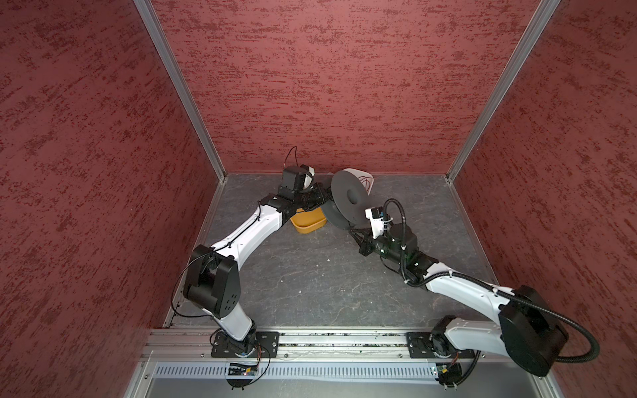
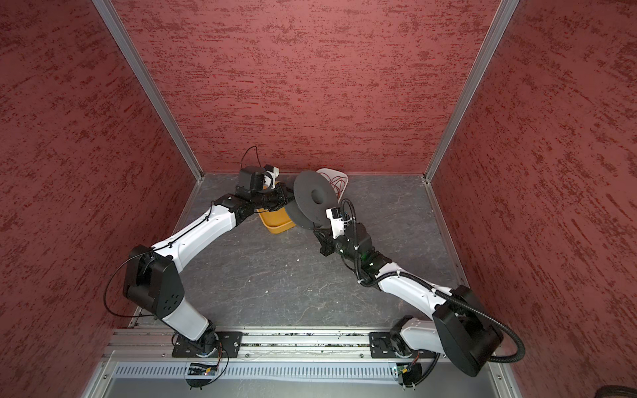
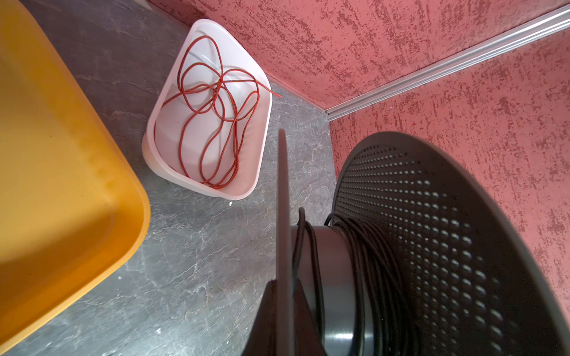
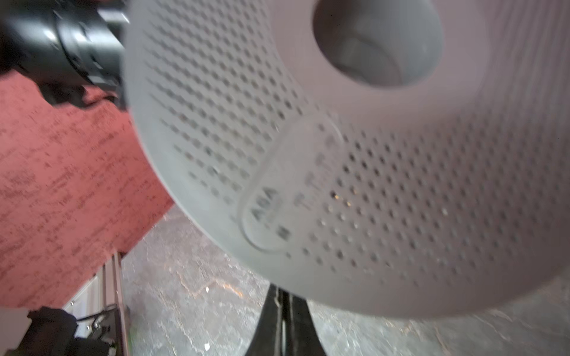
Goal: Wrap the cables
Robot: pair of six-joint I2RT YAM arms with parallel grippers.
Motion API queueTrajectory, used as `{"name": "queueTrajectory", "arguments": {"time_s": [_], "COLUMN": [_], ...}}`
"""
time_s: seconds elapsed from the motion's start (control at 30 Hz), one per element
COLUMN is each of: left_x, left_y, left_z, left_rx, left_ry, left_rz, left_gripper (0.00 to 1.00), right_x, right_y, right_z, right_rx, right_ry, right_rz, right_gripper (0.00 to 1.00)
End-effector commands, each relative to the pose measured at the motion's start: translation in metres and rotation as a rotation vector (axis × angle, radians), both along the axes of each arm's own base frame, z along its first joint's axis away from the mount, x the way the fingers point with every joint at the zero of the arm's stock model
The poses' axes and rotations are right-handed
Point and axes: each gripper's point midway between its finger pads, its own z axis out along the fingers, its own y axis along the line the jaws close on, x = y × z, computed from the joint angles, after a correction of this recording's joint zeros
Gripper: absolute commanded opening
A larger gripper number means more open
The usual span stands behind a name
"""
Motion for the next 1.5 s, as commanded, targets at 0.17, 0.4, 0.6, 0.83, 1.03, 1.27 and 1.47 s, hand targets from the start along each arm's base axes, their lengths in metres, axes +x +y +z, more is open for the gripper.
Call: {"name": "queueTrajectory", "arguments": {"time_s": [0.17,0.4,0.6,0.83,1.03,1.27,1.47], "left_x": [-0.001,-0.016,-0.031,-0.038,-0.037,-0.028,-0.021], "left_y": [-0.030,-0.056,-0.071,-0.073,-0.072,-0.062,-0.056], "left_z": [0.022,0.019,0.021,0.024,0.021,0.026,0.022], "left_rx": [-0.118,-0.177,-0.220,-0.225,-0.236,-0.276,-0.295], "left_ry": [-0.101,-0.068,-0.059,-0.080,-0.068,-0.053,-0.036], "left_rz": [-0.006,-0.053,-0.081,-0.069,-0.084,-0.119,-0.141], "left_gripper": [0.00,0.00,0.00,0.00,0.00,0.00,0.00], "right_x": [0.002,0.014,0.020,0.032,0.027,0.018,0.011], "right_y": [0.003,-0.006,-0.014,-0.022,-0.015,-0.019,-0.028], "right_z": [0.057,0.062,0.059,0.043,0.042,0.033,0.019], "right_rx": [0.256,0.319,0.326,0.349,0.322,0.269,0.229], "right_ry": [-0.133,-0.204,-0.272,-0.241,-0.237,-0.219,-0.172], "right_rz": [-0.040,-0.156,-0.273,-0.381,-0.332,-0.311,-0.321], "right_gripper": [0.00,0.00,0.00,0.03,0.24,0.38,0.48]}}
